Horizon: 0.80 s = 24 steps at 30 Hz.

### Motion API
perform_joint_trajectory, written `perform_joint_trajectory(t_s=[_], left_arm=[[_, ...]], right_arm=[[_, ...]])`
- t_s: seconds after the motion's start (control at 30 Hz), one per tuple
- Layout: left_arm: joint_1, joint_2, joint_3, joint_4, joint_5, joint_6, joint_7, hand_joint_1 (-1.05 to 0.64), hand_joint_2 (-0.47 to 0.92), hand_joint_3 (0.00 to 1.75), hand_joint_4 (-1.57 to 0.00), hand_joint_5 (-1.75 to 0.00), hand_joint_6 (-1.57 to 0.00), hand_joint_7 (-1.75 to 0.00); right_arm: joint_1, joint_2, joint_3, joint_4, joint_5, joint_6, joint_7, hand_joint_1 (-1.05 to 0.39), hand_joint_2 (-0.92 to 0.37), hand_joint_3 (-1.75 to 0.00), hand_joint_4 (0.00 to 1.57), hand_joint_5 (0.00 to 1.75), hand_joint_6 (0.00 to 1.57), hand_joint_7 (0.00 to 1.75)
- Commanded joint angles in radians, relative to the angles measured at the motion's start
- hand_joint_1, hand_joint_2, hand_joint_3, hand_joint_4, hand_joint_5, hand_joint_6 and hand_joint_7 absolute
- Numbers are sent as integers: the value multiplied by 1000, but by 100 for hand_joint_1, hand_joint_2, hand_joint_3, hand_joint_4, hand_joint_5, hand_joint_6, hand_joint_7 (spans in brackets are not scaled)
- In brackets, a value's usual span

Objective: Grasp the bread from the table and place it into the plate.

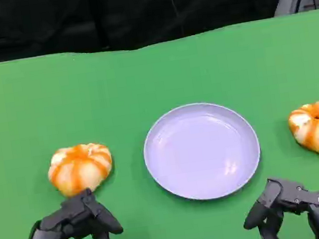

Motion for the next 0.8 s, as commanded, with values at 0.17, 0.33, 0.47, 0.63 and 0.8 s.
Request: perform_joint_trajectory(t_s=[0.17,0.33,0.47,0.63,0.8], left_arm=[[-3,13,5,5,0,-12,1,3,38,141,-80,-171,-77,-150],[-3,13,5,5,5,-14,3,3,38,142,-80,-171,-77,-150],[-1,14,7,1,9,-10,3,4,38,142,-80,-171,-76,-150],[-7,16,12,-4,-5,7,-1,4,41,138,-79,-167,-76,-145],[-22,22,17,-20,-53,55,-23,1,61,97,-67,-138,-69,-111]], right_arm=[[6,-6,-6,-9,5,2,-4,2,-29,-137,84,164,83,131],[6,-6,-6,-8,7,1,-3,2,-29,-137,84,165,83,130],[6,-5,-5,-7,9,-1,-4,0,-30,-136,84,165,83,130],[-2,-3,-5,1,14,-6,-5,1,-30,-136,83,165,84,131],[-11,-4,-6,10,19,-16,-5,1,-29,-138,82,165,83,132]])
